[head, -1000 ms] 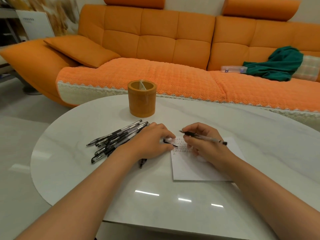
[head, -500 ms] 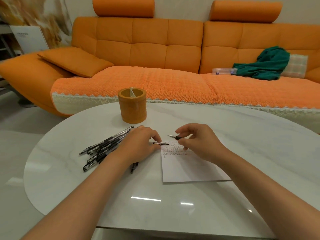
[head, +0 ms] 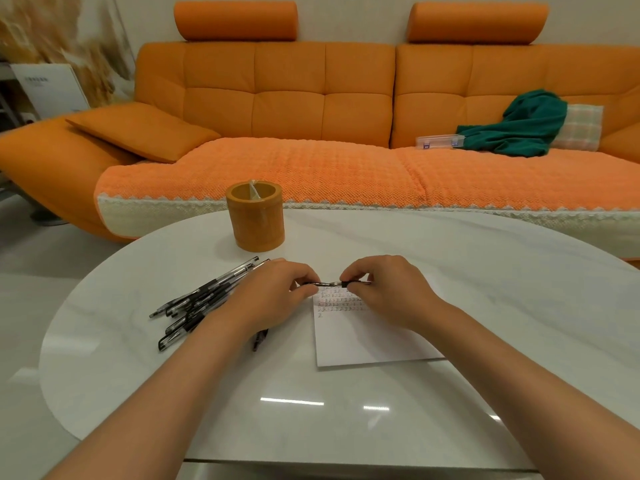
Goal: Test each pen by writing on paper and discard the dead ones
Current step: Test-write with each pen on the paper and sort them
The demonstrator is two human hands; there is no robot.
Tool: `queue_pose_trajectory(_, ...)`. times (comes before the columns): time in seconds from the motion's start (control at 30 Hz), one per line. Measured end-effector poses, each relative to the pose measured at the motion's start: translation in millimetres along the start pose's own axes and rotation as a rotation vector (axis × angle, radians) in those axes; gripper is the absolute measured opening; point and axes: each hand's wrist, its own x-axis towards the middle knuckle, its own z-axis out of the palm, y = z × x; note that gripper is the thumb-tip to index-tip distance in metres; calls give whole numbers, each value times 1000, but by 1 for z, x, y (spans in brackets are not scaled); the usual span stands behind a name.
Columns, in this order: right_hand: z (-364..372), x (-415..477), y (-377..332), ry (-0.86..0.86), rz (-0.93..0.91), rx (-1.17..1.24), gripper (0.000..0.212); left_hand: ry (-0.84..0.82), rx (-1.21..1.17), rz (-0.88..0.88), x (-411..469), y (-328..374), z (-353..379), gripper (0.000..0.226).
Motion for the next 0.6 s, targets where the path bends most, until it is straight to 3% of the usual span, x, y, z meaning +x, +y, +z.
queue_pose_trajectory(0.3,2,-3,-3,-75,-65,108,21,-68,-228,-41,-1,11,-1,11)
queue_pose_trajectory(0.47,2,-12,-13,-45,-281,-301,27,-160,-438,-102,-4,25,-4,11)
queue_pose_trajectory(0.6,7,-14,-20,64,-338,-440,56,-204,-531,-133,-8,35,-7,12)
